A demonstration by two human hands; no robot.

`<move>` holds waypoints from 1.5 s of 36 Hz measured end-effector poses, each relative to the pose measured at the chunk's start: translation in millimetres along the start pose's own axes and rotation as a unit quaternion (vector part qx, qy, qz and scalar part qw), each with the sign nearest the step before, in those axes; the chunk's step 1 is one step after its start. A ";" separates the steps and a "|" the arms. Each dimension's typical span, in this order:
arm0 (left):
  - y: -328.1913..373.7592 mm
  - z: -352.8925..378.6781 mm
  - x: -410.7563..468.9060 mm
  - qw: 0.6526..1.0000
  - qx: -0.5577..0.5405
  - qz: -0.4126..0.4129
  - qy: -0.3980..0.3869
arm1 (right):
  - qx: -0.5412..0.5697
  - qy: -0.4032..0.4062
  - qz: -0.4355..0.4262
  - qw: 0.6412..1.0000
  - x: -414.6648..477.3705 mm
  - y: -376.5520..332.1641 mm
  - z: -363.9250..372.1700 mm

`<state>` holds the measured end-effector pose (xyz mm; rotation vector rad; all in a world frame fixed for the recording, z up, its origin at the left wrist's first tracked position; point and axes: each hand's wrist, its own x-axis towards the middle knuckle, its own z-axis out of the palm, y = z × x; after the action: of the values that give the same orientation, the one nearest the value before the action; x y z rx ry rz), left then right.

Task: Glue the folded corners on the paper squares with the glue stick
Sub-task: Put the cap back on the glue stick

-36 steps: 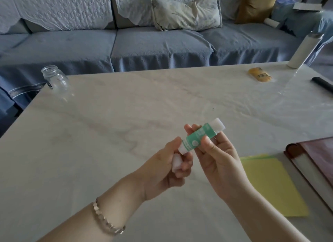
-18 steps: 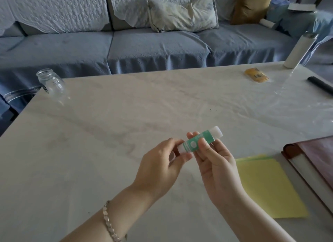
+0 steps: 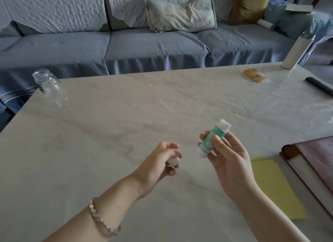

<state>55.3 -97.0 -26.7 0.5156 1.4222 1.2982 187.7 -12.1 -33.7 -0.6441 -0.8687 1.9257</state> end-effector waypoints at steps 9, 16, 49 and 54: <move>-3.1 -14.3 -0.9 0.976 0.126 0.147 0.100 | -0.203 -0.043 0.023 0.978 -4.9 -14.0 -4.2; 6.2 -10.3 -8.7 0.970 0.105 0.212 0.063 | -0.292 -0.130 0.003 0.948 -11.5 -28.2 1.2; 32.1 22.6 -5.2 0.991 0.047 0.125 0.020 | -0.789 -0.174 -0.275 0.521 -17.4 -42.2 15.8; 43.6 28.3 0.0 0.999 -0.019 -0.004 -0.034 | -0.793 -0.161 -0.340 0.479 -16.1 -32.3 21.0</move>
<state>65.9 -71.7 17.6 0.5230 1.3395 1.2884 196.6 -21.6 5.9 -0.6548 -2.6227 -0.0446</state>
